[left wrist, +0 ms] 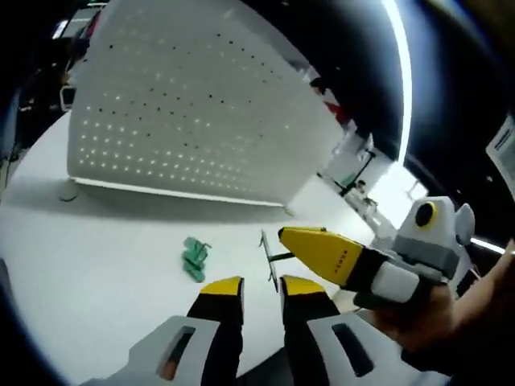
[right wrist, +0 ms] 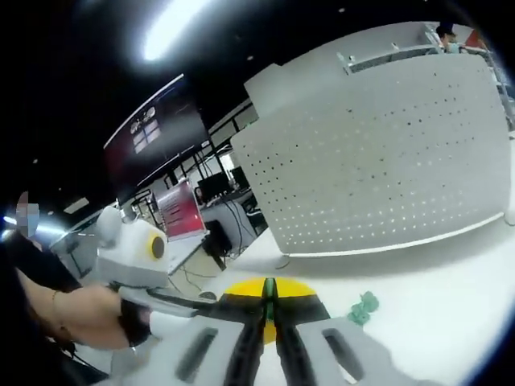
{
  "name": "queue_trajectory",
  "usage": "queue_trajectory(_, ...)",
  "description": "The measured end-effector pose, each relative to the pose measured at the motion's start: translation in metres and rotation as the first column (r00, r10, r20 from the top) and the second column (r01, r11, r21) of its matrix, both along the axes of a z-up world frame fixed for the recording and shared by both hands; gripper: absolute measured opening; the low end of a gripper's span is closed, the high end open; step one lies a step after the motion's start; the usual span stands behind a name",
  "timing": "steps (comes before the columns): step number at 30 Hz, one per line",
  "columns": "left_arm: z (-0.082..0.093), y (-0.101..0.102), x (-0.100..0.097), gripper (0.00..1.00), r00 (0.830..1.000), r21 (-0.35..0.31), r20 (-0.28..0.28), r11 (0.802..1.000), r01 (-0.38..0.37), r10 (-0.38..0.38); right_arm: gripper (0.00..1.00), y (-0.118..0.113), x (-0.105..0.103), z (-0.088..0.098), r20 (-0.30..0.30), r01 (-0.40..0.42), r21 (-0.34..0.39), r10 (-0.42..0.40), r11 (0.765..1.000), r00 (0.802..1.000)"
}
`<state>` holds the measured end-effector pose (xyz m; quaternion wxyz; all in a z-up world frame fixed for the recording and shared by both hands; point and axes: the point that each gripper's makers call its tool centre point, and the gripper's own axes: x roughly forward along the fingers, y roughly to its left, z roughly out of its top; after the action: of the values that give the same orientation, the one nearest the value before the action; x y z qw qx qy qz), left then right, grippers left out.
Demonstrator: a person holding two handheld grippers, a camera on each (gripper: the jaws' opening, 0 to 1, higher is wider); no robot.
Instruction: Insert the hook assembly into the mounting plate slot until the hook locks in place.
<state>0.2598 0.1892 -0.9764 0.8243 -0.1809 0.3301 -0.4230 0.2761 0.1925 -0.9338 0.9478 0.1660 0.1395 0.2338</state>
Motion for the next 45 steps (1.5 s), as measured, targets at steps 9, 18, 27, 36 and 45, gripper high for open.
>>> queue_trajectory(9,0.007,-0.005,-0.006,0.04,0.999,-0.069,-0.041,0.998,0.011,-0.014,0.00,0.002,-0.006,0.006,0.032,-0.014,-0.031,0.015,0.999,0.999)
queue_trajectory(18,0.011,-0.002,-0.005,0.02,0.999,-0.079,-0.029,0.997,-0.021,0.019,0.00,0.004,-0.008,0.008,0.046,-0.018,-0.047,0.021,0.999,0.999)
queue_trajectory(27,0.017,0.007,0.003,0.01,0.997,-0.085,-0.025,0.993,-0.078,0.076,0.04,0.011,-0.002,0.016,-0.002,-0.026,0.060,0.027,0.998,1.000)
queue_trajectory(36,0.024,0.012,0.011,0.01,0.993,-0.023,0.087,0.997,-0.079,0.080,0.07,0.011,-0.003,0.025,-0.002,-0.038,0.096,0.039,0.995,0.999)
queue_trajectory(45,0.031,0.024,0.020,0.01,0.975,0.037,0.205,0.995,-0.096,0.087,0.11,0.012,-0.005,0.035,0.024,-0.068,0.062,0.067,0.996,0.997)
